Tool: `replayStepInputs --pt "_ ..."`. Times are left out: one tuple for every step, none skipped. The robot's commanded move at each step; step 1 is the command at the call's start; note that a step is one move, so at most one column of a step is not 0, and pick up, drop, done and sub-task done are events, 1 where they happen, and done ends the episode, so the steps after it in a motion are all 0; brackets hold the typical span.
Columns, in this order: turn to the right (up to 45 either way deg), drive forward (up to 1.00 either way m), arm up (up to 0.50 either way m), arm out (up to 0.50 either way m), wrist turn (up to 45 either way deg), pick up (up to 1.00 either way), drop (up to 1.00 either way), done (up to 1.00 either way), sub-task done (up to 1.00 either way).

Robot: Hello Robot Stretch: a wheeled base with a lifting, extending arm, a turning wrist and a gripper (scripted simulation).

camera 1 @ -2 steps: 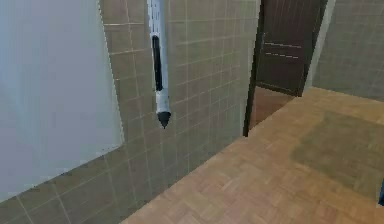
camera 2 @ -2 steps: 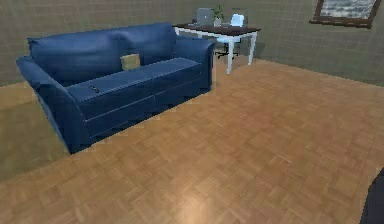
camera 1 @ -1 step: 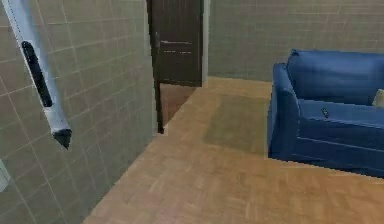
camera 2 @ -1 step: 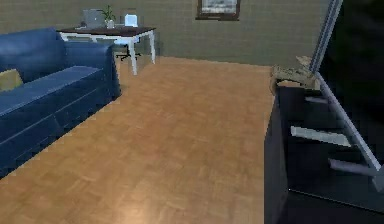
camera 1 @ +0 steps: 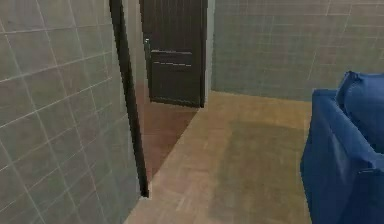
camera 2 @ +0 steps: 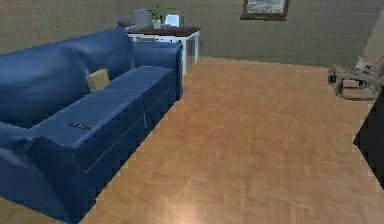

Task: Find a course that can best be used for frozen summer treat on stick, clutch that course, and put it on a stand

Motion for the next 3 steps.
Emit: replayStepInputs --pt "0.0 1.0 0.0 0.0 0.0 0.0 0.0 0.0 0.0" --pt "0.0 0.5 0.0 0.0 0.0 0.0 0.0 0.0 0.0" --pt "21.0 0.0 0.0 0.0 0.0 0.0 0.0 0.0 0.0"
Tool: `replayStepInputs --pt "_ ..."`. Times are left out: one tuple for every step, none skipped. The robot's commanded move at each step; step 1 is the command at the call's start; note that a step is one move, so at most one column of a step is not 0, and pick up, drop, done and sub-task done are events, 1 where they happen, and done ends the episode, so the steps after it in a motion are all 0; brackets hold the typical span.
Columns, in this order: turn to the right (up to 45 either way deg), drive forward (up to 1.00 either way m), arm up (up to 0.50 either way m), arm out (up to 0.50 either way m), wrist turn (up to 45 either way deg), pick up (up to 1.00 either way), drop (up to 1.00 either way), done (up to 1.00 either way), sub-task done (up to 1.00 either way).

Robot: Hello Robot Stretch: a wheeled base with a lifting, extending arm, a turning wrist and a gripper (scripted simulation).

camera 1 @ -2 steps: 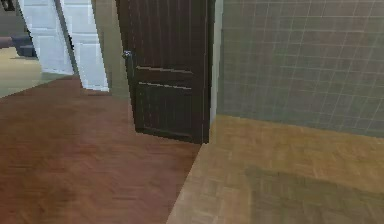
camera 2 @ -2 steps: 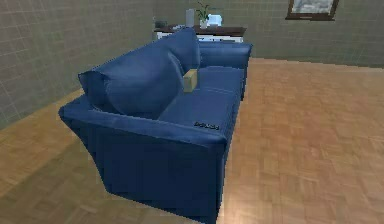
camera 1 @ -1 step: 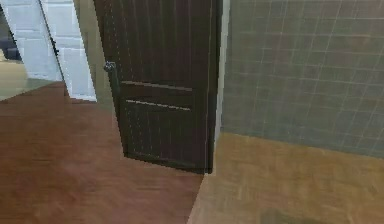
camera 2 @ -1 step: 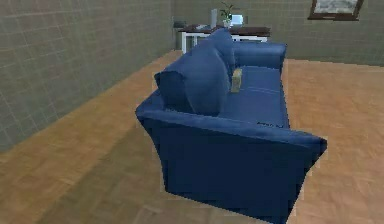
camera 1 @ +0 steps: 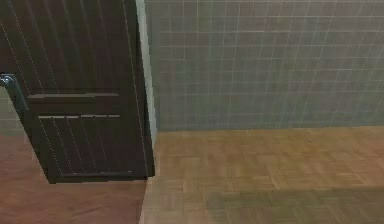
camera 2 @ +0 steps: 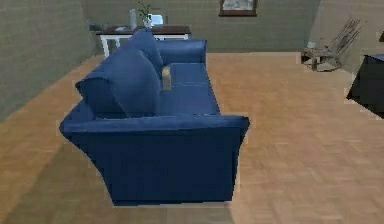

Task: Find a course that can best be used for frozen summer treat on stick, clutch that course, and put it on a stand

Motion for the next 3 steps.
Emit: replayStepInputs --pt "0.0 0.3 0.0 0.0 0.0 0.0 0.0 0.0 0.0" --pt "-45.0 0.0 0.0 0.0 0.0 0.0 0.0 0.0 0.0" --pt "-24.0 0.0 0.0 0.0 0.0 0.0 0.0 0.0 0.0"
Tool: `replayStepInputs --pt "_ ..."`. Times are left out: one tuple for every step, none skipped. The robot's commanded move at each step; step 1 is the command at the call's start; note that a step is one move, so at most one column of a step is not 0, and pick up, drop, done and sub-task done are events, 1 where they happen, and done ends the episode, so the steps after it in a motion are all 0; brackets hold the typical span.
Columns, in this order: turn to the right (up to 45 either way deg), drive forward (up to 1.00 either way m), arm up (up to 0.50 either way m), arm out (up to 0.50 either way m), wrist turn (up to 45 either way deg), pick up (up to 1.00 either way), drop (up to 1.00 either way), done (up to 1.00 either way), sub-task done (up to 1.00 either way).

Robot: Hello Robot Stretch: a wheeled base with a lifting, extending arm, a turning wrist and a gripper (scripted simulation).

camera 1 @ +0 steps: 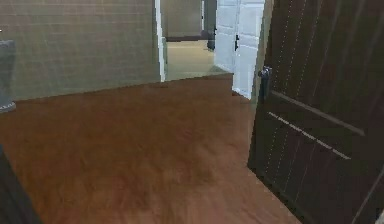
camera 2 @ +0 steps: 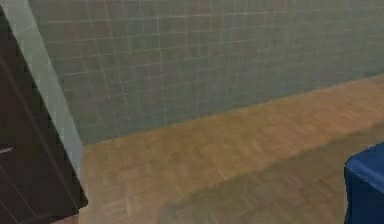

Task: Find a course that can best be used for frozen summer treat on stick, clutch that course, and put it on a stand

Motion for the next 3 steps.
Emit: replayStepInputs --pt "0.0 1.0 0.0 0.0 0.0 0.0 0.0 0.0 0.0" --pt "0.0 1.0 0.0 0.0 0.0 0.0 0.0 0.0 0.0" --pt "0.0 1.0 0.0 0.0 0.0 0.0 0.0 0.0 0.0"
